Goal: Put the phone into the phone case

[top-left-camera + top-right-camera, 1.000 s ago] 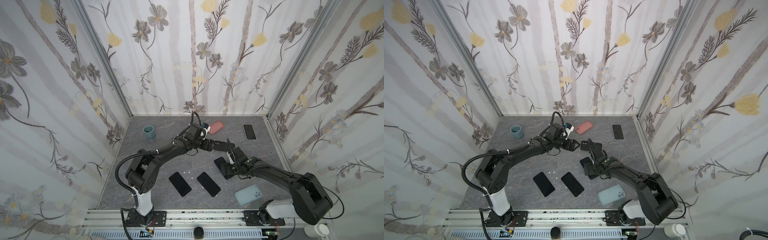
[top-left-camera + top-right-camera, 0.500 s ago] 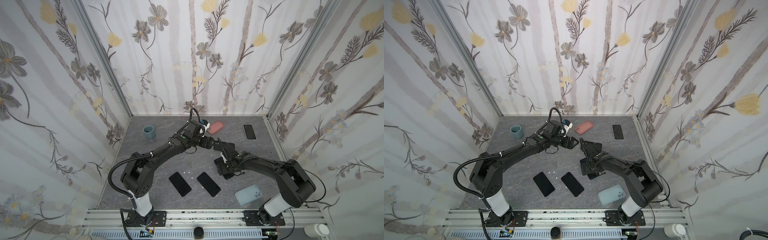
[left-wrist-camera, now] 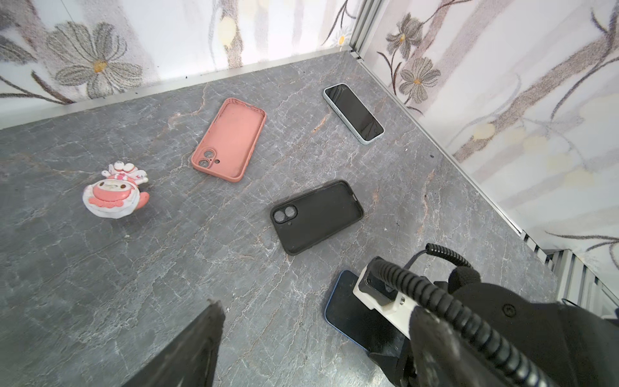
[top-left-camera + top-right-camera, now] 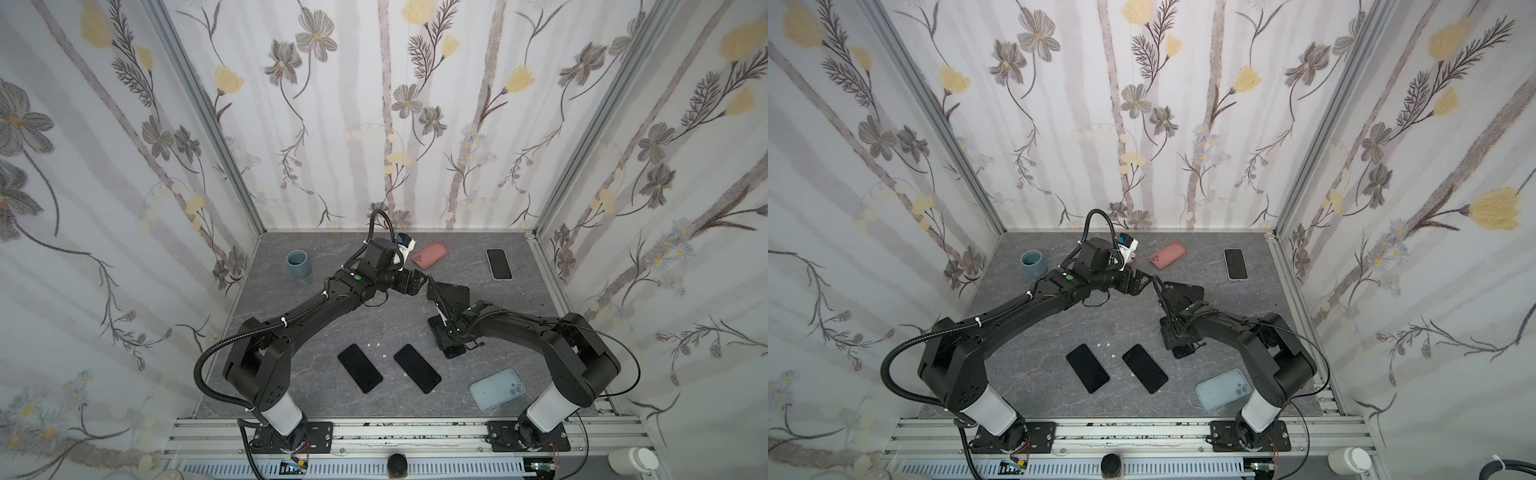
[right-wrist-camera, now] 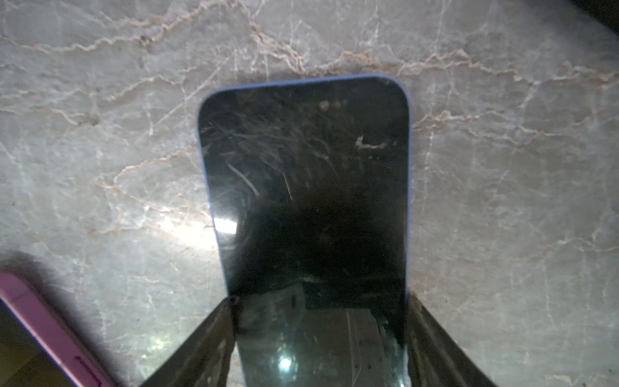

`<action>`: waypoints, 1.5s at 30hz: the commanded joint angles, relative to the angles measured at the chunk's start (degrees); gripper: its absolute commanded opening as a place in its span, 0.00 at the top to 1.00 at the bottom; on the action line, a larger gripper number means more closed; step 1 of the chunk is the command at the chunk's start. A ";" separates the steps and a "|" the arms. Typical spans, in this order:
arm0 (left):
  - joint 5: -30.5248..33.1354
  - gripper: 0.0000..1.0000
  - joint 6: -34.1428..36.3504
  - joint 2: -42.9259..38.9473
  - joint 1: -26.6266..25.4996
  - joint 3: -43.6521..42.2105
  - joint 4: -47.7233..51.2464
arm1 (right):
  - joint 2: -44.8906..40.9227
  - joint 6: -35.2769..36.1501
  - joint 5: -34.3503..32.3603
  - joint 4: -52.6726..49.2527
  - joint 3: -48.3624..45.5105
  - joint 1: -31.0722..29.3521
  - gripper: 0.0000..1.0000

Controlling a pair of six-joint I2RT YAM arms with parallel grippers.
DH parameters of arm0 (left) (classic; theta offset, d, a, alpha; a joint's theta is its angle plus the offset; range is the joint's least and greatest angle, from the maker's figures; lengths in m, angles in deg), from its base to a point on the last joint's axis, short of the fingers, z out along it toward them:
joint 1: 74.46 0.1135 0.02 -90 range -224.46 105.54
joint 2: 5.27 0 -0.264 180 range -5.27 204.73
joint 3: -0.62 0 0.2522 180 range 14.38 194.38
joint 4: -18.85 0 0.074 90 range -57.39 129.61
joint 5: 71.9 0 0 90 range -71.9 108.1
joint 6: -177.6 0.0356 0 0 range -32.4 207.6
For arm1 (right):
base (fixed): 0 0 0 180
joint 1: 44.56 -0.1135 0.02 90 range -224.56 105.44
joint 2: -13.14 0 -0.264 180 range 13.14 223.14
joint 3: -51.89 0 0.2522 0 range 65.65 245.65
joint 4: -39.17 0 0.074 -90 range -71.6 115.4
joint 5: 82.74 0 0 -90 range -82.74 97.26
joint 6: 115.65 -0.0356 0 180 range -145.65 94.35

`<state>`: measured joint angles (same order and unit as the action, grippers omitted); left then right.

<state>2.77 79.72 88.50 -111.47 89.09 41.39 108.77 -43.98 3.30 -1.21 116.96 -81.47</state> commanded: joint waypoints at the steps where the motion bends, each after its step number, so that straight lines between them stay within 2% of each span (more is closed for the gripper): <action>1: 1.09 0.13 0.54 -0.49 0.27 -0.19 -1.35 | 0.28 0.23 0.79 -0.95 -0.99 -0.17 0.36; 15: 0.14 0.14 -1.42 2.54 0.79 1.62 1.59 | -3.82 -0.74 0.04 3.98 -2.93 -0.12 0.42; 24: -2.76 0.14 -2.92 4.09 1.07 2.35 2.19 | -9.95 -0.30 -3.38 6.33 -4.79 -0.16 0.43; 45: -8.44 0.18 -5.17 7.00 1.14 5.36 5.86 | -18.81 -0.09 -4.70 10.57 -9.48 -0.12 0.44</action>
<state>-3.72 75.53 94.91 -110.42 93.58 46.44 91.37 -44.19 0.45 7.47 108.87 -81.57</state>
